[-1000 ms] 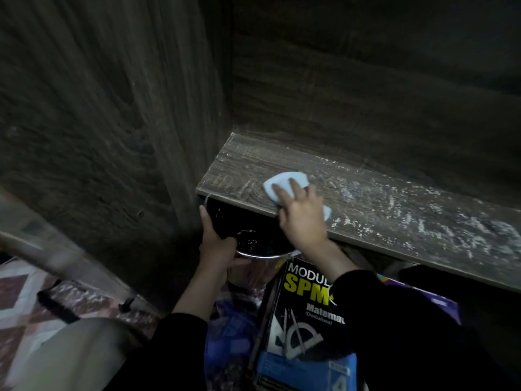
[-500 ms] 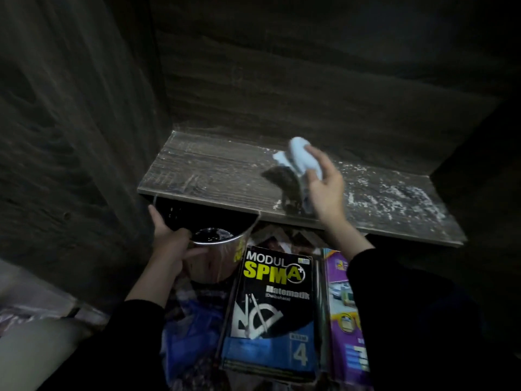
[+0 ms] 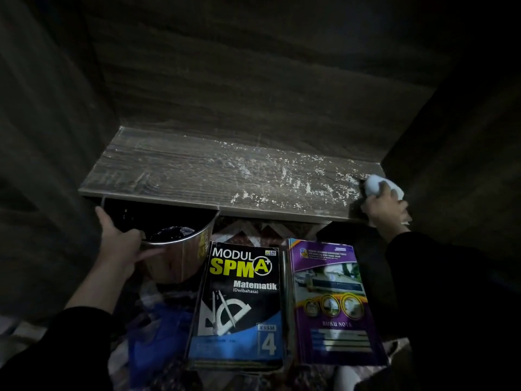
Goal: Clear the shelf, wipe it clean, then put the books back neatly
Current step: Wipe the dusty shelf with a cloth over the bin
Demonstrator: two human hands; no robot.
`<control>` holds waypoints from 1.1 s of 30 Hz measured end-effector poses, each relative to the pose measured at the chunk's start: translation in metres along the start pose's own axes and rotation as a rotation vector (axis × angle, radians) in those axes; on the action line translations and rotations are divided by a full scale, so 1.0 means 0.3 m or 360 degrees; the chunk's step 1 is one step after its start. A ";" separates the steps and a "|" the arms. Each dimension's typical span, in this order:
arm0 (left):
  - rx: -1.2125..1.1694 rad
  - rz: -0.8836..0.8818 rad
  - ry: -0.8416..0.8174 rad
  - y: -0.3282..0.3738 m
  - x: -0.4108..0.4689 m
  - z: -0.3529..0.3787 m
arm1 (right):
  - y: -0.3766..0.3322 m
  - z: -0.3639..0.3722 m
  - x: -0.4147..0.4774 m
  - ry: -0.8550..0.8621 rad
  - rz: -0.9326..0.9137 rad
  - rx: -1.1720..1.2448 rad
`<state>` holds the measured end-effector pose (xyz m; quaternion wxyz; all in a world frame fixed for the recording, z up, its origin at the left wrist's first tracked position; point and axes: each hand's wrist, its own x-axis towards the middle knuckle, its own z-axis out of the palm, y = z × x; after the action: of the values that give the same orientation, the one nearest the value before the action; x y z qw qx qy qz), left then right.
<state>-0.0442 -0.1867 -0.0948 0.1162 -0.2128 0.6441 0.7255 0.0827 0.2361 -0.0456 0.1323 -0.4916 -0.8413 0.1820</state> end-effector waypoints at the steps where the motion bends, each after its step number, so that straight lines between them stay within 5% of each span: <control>1: 0.0006 0.0002 0.0004 -0.001 0.001 0.002 | -0.003 0.019 -0.013 -0.0070 0.0002 -0.0024; 33: 0.0075 0.0007 0.0044 0.018 -0.025 -0.016 | -0.808 0.432 -0.686 -0.0401 -0.0695 0.0011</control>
<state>-0.0392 -0.1914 -0.0868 0.1107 -0.2186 0.6630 0.7073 -0.0592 -0.0759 -0.0654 0.0642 -0.2711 -0.9368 0.2117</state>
